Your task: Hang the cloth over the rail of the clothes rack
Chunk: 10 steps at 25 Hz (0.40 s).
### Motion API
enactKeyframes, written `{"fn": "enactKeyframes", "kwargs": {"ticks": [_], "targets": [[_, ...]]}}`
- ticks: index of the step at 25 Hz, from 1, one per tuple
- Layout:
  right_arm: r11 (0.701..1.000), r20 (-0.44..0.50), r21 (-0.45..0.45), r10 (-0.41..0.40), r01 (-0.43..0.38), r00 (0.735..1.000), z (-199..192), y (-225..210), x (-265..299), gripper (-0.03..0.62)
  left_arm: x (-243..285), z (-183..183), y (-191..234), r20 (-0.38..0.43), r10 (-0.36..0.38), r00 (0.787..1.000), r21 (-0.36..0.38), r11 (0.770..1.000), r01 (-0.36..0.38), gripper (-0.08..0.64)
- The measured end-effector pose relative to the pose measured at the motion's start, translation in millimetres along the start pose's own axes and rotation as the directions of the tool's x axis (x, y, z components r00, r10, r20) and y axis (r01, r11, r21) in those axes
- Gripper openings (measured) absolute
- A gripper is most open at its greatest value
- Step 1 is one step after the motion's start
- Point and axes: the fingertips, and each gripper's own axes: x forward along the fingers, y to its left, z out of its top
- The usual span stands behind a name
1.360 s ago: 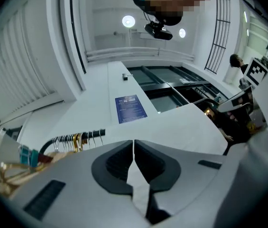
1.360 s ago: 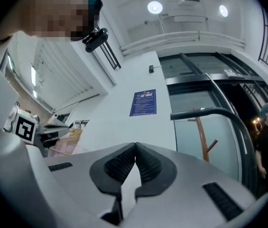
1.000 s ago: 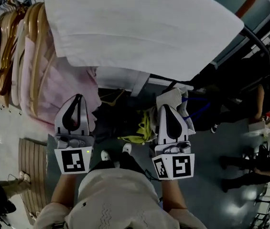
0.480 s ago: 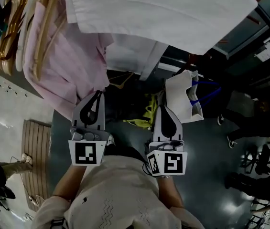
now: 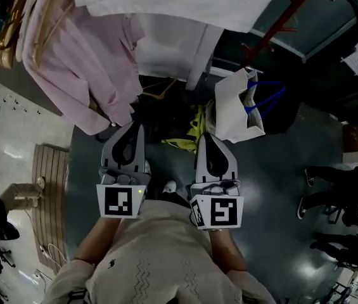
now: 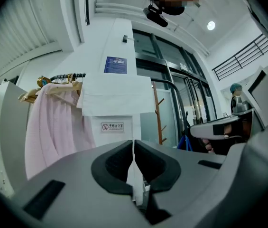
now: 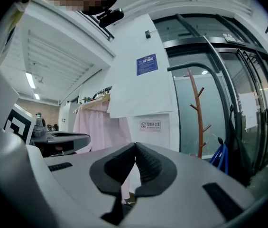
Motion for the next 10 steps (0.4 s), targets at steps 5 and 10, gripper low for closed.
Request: {"fn": "enactKeyframes", "kwargs": {"ticks": [5, 10], "targets": [[1.000, -0.020, 0.011, 0.010, -0.010, 1.000, -14, -4, -27, 0.018, -28, -7, -17, -0.029, 0.027, 0.999, 0.031, 0.999, -0.026, 0.021], [1.000, -0.024, 0.022, 0.022, -0.021, 0.999, -28, 8, -41, 0.018, -50, -17, -13, -0.043, 0.061, 0.997, 0.041, 0.997, -0.059, 0.021]]}}
